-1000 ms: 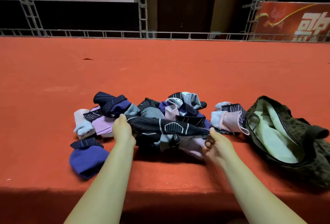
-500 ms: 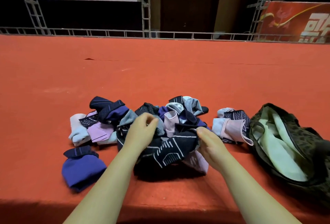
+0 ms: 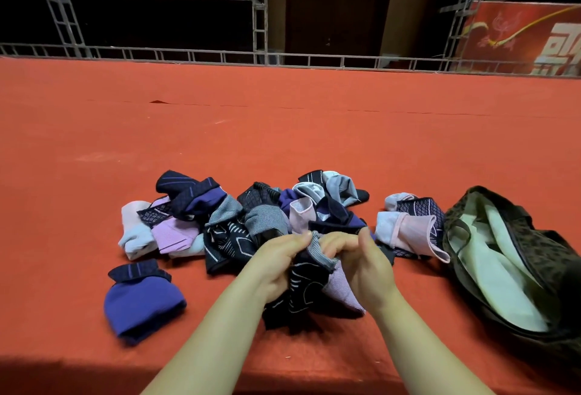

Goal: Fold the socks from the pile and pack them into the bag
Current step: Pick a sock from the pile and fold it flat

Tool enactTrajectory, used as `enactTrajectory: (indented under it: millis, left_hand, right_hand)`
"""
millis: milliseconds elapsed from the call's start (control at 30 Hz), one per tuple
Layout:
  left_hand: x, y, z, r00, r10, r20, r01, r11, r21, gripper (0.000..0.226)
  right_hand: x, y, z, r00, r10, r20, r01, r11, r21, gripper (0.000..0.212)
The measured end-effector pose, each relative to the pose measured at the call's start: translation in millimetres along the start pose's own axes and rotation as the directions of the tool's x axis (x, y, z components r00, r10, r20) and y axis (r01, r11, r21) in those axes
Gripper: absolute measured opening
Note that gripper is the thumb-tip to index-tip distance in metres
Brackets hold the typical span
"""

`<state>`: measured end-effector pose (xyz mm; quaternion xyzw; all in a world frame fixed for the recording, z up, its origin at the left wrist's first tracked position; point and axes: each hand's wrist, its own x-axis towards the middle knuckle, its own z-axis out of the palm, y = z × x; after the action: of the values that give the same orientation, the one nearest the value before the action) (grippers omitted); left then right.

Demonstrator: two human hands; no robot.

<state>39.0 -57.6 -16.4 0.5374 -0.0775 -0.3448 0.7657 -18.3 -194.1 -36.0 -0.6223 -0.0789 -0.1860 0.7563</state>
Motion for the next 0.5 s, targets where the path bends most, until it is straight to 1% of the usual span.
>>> enactTrajectory:
  millis: [33,67,100,133,200,267,300,367,433,500]
  left_hand:
    - [-3,1,-2,0.999,0.028,0.023,-0.028,0.999,0.021,0.015]
    - [-6,2,-5,0.997,0.046,0.054,-0.05,0.996,0.08,0.011]
    - [-10,4,-5,0.993,0.052,0.104,-0.067,0.987,0.147,0.011]
    - [-15,6,-5,0.987,0.056,0.15,-0.087,0.974,0.208,0.014]
    - [-22,10,-4,0.975,0.072,0.21,-0.129,0.954,0.269,0.019]
    - [-28,15,-2,0.965,0.109,0.24,-0.174,0.947,0.269,0.015]
    - [-31,18,-1,0.962,0.126,0.243,-0.191,0.944,0.27,0.014]
    - [-34,20,-1,0.965,0.134,0.225,-0.205,0.923,0.327,0.018]
    - [-38,22,-2,0.973,0.148,0.177,-0.206,0.902,0.379,0.024]
    - [-39,26,-8,0.976,0.19,0.106,-0.217,0.89,0.401,0.023]
  right_hand:
    - [2,0,-2,0.999,-0.007,-0.05,0.008,1.0,0.014,0.066]
    - [4,-1,-4,0.995,-0.016,-0.098,0.02,0.999,0.038,0.065]
    - [5,-4,-4,0.991,-0.004,-0.137,0.011,0.998,0.055,0.066]
    - [6,-6,-4,0.989,0.015,-0.146,-0.008,0.999,0.046,0.068]
    - [4,-15,3,0.994,0.086,-0.063,-0.085,0.996,0.029,0.073]
    - [0,-21,12,0.978,0.202,0.057,-0.208,0.969,0.129,0.08]
    - [-1,-20,16,0.967,0.244,0.077,-0.254,0.952,0.171,0.084]
    - [-3,-16,25,0.958,0.275,0.081,-0.286,0.932,0.224,0.081]
    - [-4,-8,25,0.953,0.303,0.011,-0.298,0.929,0.217,0.084]
    - [-1,-4,18,0.942,0.321,-0.098,-0.305,0.941,0.149,0.094]
